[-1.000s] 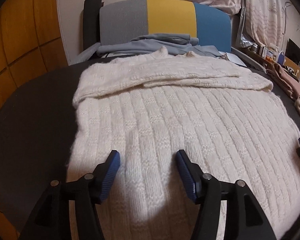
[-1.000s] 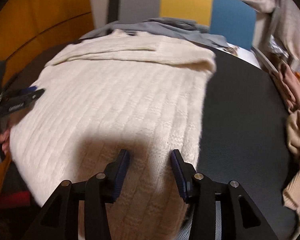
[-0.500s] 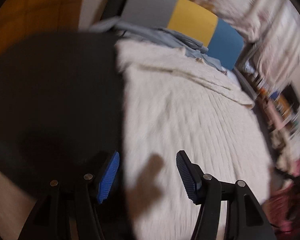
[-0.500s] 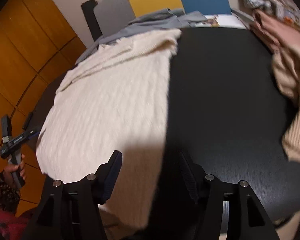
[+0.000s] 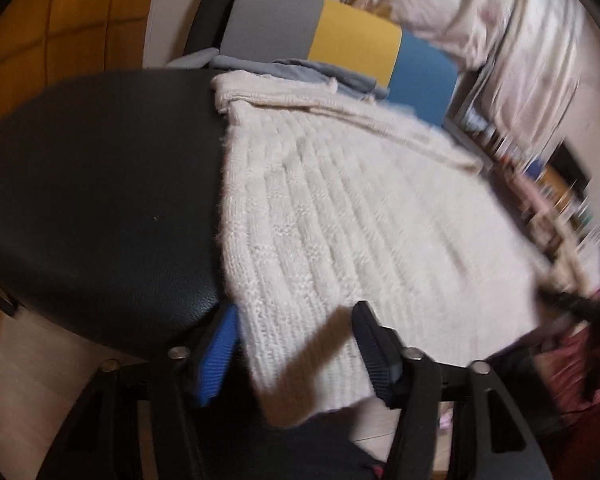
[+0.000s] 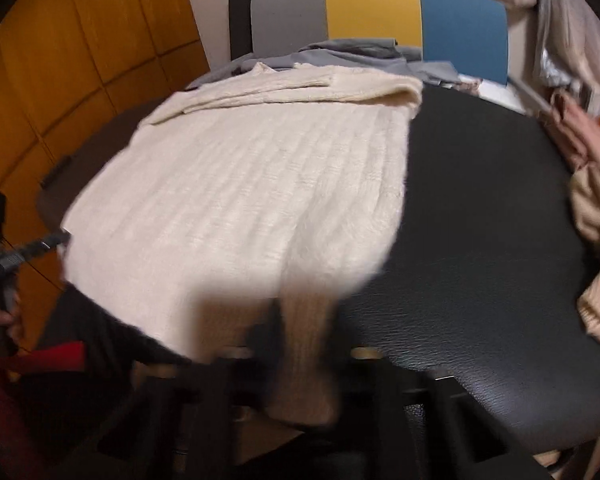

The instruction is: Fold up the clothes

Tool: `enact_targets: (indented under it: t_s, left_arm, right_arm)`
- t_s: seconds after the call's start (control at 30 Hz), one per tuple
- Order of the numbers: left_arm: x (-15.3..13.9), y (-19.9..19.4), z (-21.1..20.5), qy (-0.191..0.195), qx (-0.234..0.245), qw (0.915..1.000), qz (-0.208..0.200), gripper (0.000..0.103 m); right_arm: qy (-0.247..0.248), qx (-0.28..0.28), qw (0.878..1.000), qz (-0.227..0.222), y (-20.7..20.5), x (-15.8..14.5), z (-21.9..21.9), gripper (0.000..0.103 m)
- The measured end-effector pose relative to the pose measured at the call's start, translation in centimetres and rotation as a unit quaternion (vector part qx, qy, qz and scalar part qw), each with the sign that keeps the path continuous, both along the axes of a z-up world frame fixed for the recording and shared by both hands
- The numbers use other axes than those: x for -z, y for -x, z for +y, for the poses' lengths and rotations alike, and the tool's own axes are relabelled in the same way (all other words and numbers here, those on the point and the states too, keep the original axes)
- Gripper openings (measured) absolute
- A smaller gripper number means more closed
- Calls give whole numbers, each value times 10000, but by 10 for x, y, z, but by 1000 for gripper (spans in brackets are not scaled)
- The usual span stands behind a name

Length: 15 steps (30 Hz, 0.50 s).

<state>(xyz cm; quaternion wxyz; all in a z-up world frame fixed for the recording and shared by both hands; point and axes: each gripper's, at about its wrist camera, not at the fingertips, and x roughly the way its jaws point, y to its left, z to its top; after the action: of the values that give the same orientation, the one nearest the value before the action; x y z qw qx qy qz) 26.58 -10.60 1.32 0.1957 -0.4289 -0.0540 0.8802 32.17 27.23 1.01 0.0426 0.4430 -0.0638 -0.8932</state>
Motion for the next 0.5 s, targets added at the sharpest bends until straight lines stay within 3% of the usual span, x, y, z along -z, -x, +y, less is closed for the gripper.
enact_targets:
  t_s: [0.03, 0.23, 0.33, 0.4, 0.47, 0.5]
  left_arm:
    - [-1, -1, 2, 108, 3, 9999, 8, 12]
    - [-1, -7, 4, 595, 26, 9982, 13, 10]
    - [5, -8, -6, 272, 80, 9994, -198, 10]
    - [8, -8, -12, 37, 119, 9993, -346, 12]
    - [12, -9, -18, -197, 157, 9985, -494, 23]
    - [18, -5, -22, -456, 107, 9964, -704, 24]
  right_arm:
    - [-6, 78, 10000, -13, -1, -1, 2, 14]
    - [619, 579, 9963, -131, -13, -8, 33, 13]
    - [1021, 536, 9927, -348, -18, 2, 40, 15]
    - [1356, 373, 9892, -412, -21, 6, 44, 24]
    - [1854, 338, 9813, -392, -25, 8, 53, 51]
    - [2096, 373, 9764, -353, -26, 9, 58, 56]
